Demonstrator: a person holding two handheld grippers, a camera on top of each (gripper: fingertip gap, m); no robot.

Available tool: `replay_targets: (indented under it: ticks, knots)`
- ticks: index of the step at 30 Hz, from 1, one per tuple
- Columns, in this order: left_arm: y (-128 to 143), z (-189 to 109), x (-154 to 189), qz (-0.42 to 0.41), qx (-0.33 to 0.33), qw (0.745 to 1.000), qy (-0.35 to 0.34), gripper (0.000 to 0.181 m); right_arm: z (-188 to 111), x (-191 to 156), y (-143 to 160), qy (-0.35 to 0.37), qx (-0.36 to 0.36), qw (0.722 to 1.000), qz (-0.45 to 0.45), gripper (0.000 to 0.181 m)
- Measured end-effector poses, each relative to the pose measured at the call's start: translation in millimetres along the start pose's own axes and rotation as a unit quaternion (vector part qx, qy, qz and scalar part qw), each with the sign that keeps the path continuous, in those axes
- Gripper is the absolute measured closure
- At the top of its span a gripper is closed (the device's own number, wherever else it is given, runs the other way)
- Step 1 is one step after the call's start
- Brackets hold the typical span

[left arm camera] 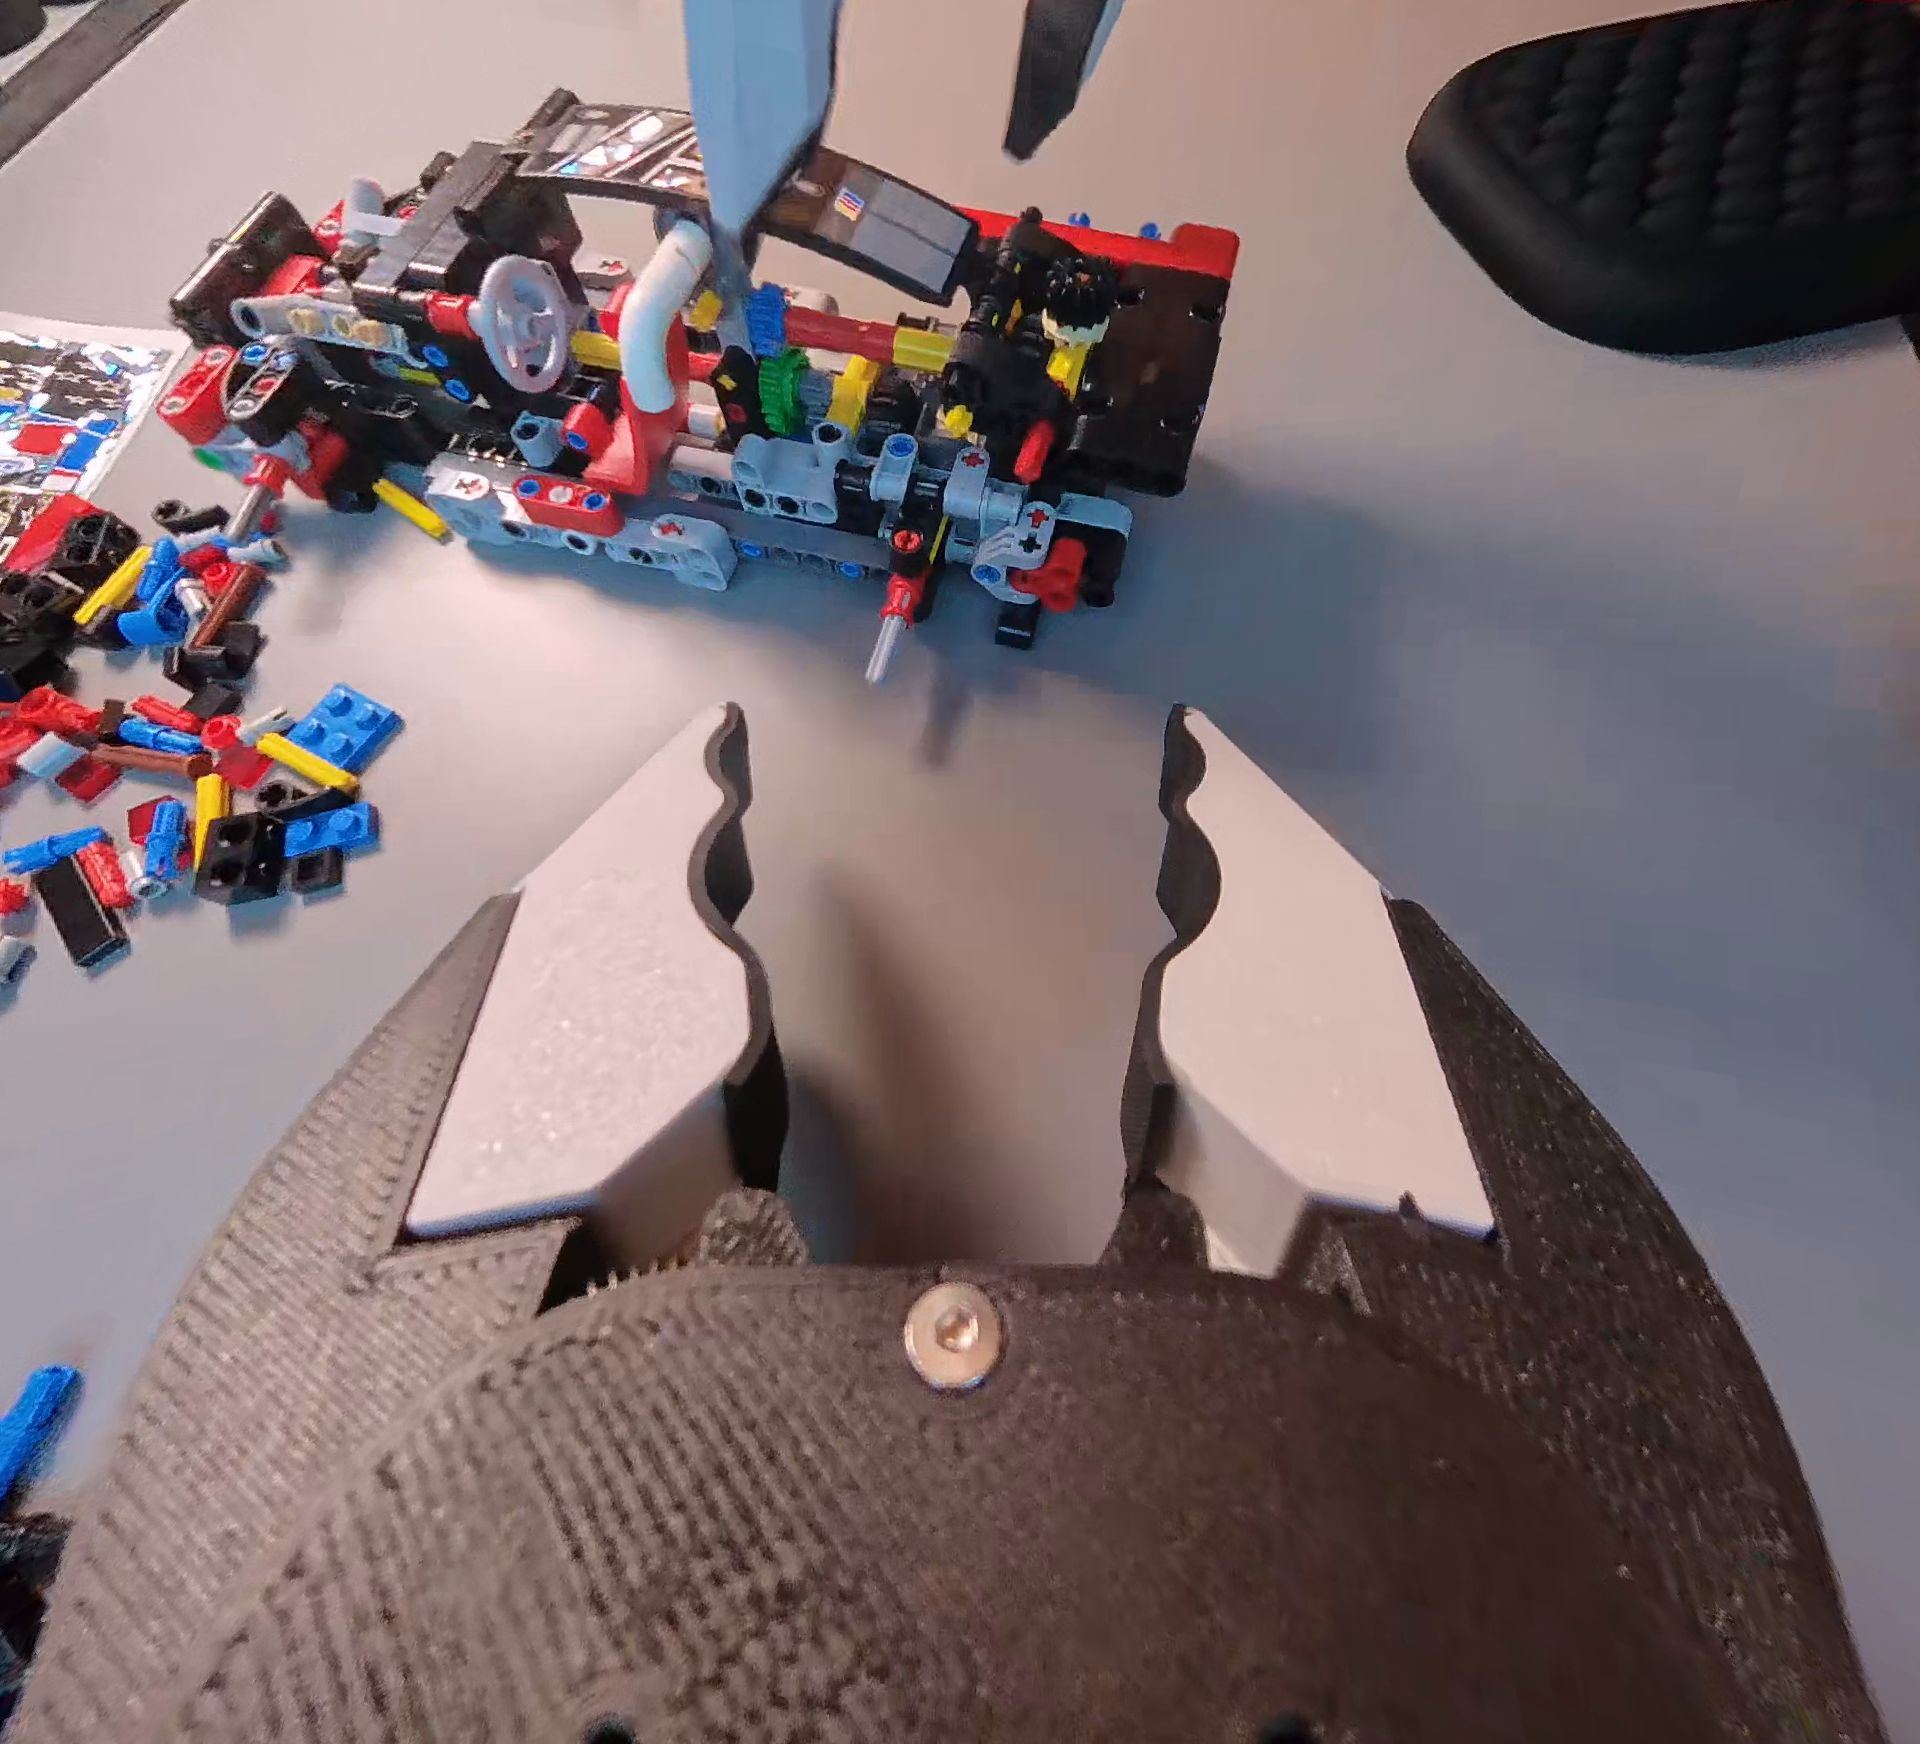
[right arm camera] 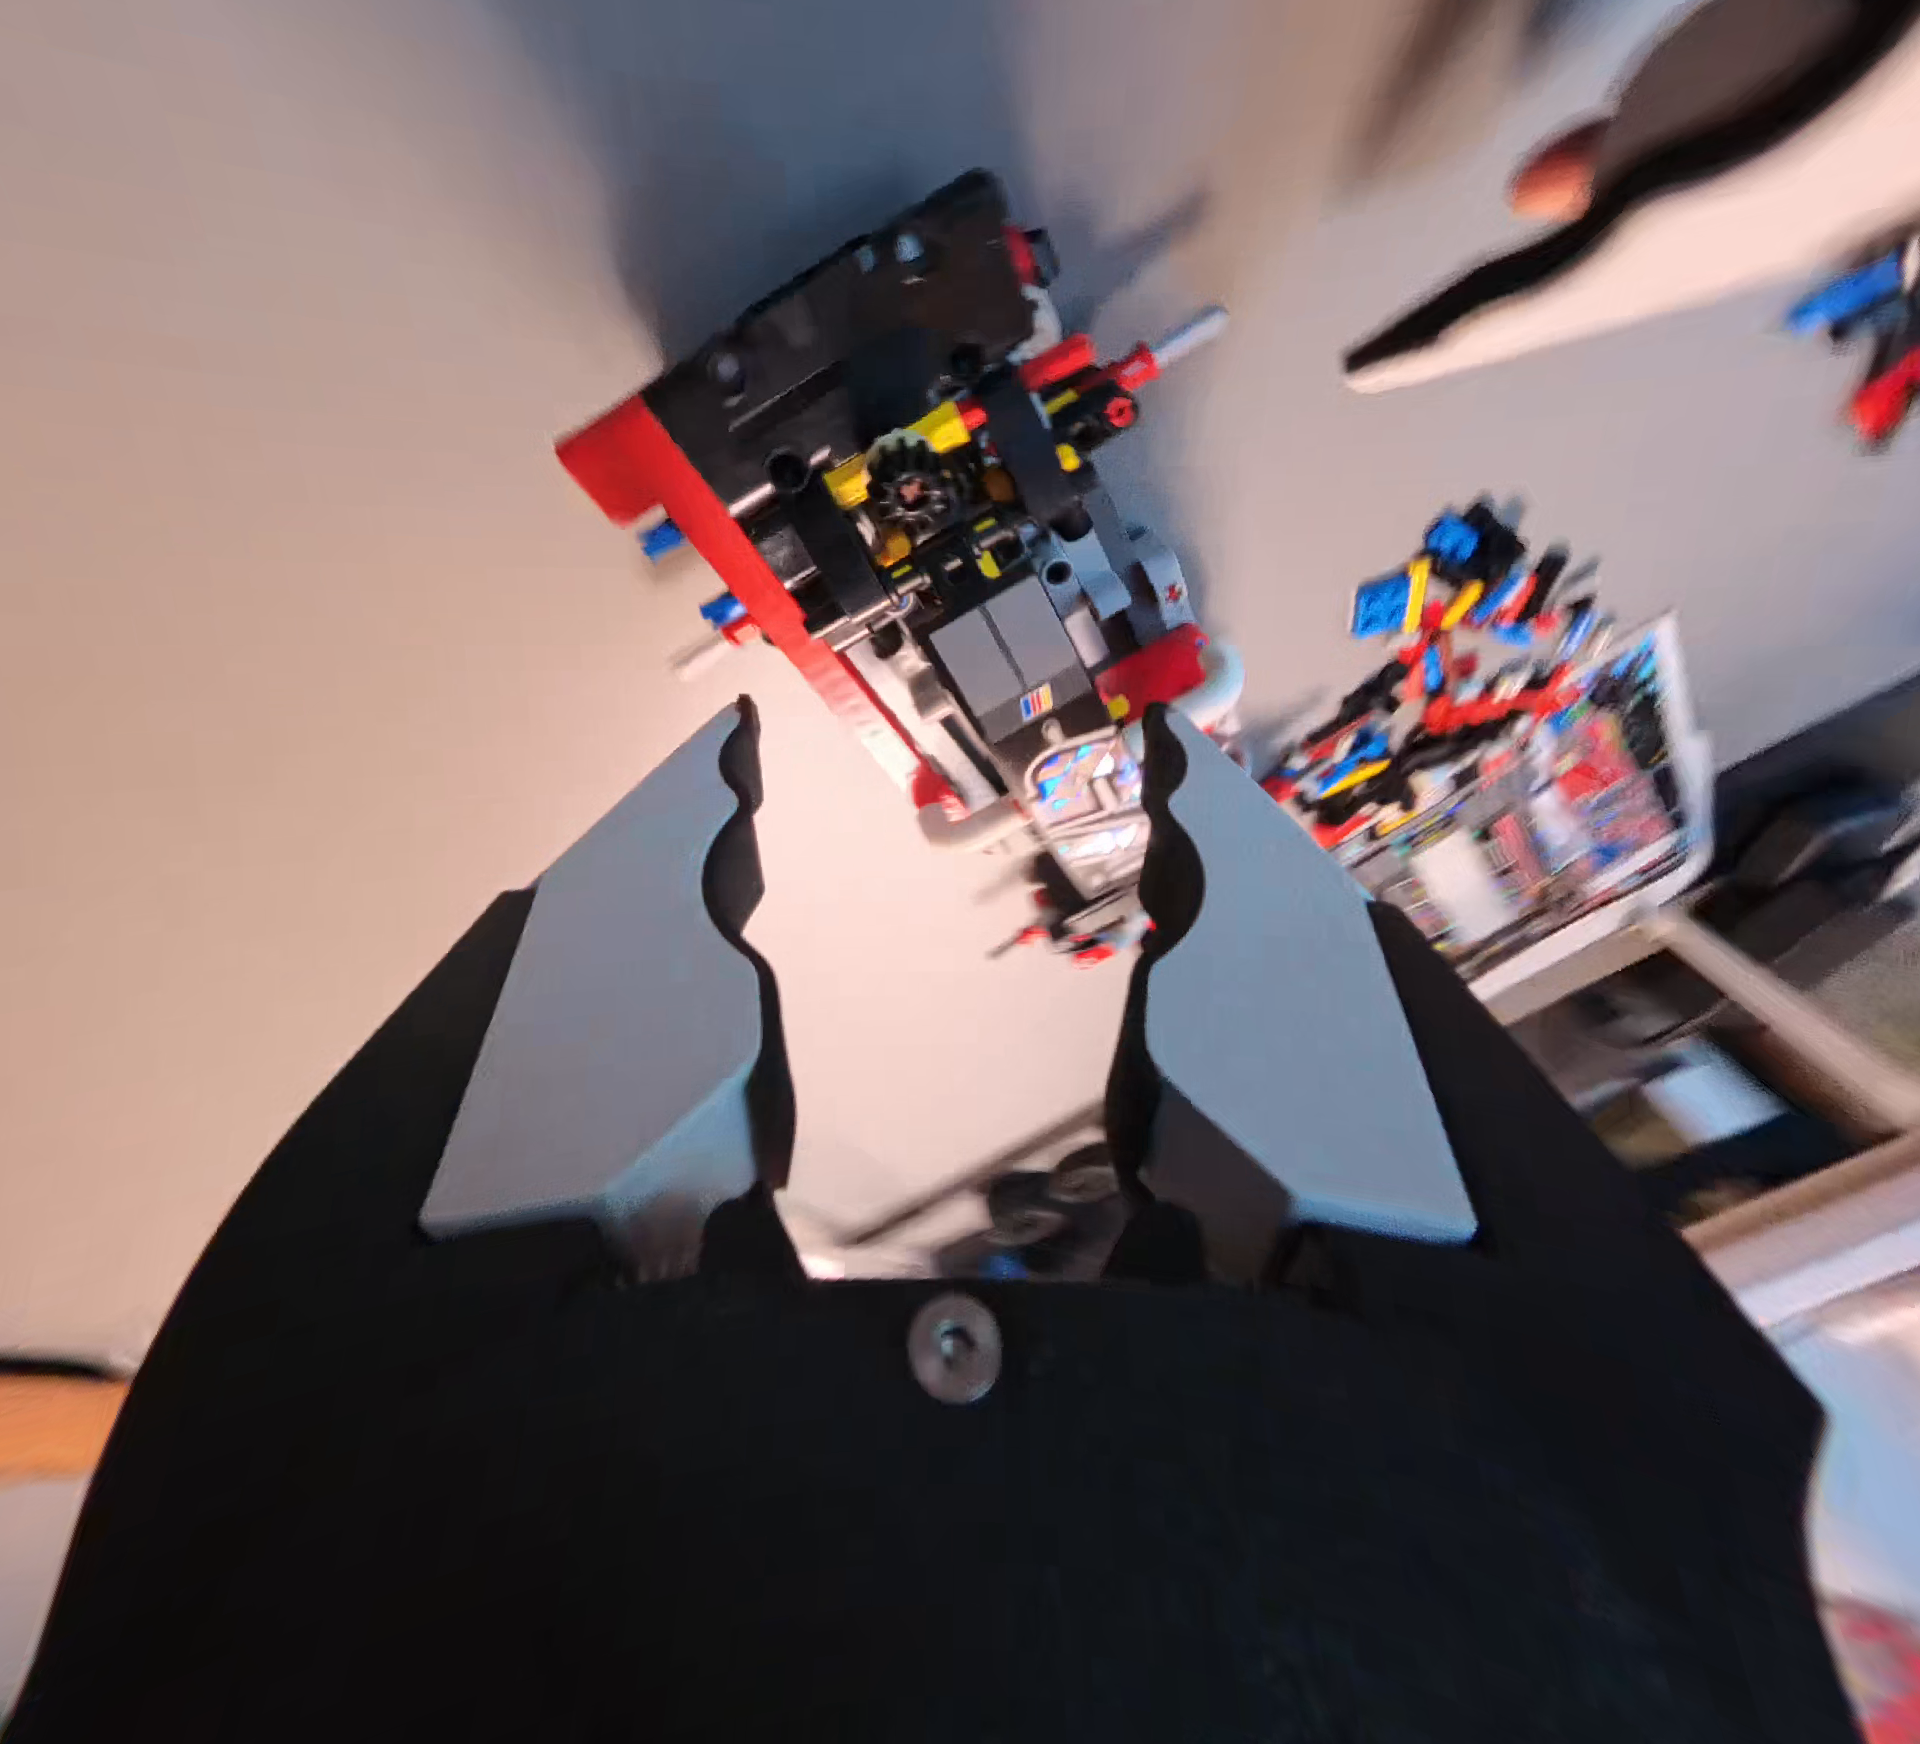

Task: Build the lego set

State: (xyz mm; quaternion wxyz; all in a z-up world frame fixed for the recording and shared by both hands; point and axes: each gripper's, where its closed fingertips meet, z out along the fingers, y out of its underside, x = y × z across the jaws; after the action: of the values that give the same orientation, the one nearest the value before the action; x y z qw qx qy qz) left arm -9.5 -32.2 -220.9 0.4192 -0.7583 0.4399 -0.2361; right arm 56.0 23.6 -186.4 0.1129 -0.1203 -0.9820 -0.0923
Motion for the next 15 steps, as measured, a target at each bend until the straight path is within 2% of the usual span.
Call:
replay_targets:
  ticks: [2,3,6,7,12,15]
  knots:
    - [0.8,4.6,0.5,0.008,-0.01,1.0,-0.01,0.104,-16.2,-5.7,-4.2,-0.006,0.065,0.981,0.182,0.103]
    - [0.7,6.6,0.3,0.008,-0.014,1.0,-0.015,0.105,-22.7,-7.9,-4.7,-0.007,0.102,0.954,0.281,0.101]
    - [-1.6,15.1,0.2,0.012,-0.023,0.999,-0.02,0.108,-37.2,-10.9,-3.1,0.046,0.212,0.837,0.502,0.101]
    - [-1.6,18.8,0.2,0.019,-0.03,0.999,-0.02,0.11,-37.1,-16.1,-1.5,0.064,0.228,0.795,0.558,0.101]
    - [-0.7,32.8,8.4,0.043,-0.056,0.997,-0.009,0.131,-8.5,-56.3,-10.9,0.135,0.217,0.644,0.721,0.091]
    - [-3.4,35.6,18.3,0.05,-0.053,0.997,-0.003,0.144,0.8,-63.9,-24.8,0.166,0.207,0.578,0.772,0.081]
